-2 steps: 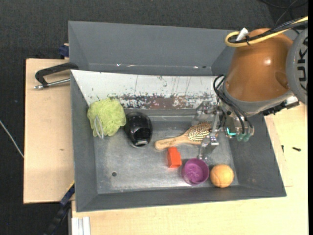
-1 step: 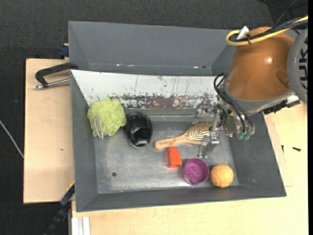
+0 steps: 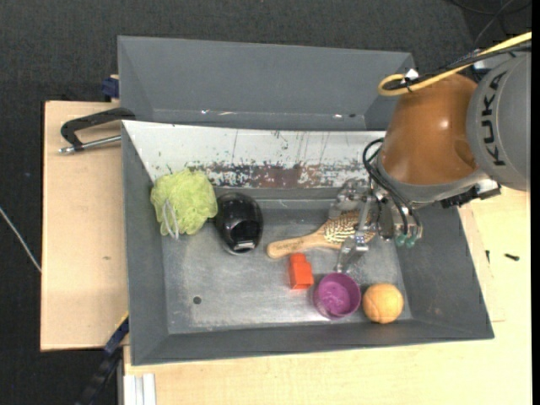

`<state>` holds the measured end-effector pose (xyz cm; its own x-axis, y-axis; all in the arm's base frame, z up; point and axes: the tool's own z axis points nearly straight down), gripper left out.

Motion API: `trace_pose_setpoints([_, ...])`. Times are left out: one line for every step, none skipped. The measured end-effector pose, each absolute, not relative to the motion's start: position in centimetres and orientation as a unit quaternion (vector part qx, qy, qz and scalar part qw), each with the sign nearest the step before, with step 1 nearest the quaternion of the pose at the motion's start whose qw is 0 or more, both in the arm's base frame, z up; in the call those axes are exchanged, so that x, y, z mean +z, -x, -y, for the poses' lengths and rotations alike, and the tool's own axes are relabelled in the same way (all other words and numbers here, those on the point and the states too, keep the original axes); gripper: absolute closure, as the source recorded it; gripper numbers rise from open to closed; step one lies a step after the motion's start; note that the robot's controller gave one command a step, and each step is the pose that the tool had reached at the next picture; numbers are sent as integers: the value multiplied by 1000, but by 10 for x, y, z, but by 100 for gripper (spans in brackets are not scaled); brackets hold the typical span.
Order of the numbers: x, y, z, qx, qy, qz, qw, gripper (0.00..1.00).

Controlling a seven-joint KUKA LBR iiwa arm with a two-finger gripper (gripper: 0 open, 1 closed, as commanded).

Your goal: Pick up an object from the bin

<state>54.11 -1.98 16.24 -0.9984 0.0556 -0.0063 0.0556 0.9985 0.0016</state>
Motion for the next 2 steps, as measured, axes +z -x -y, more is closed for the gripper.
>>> trace_pose_setpoints([76, -579, 59, 2, 28, -1000, 5, 0])
trace_pose_setpoints([75, -588, 63, 5, 42, -999, 4, 0])
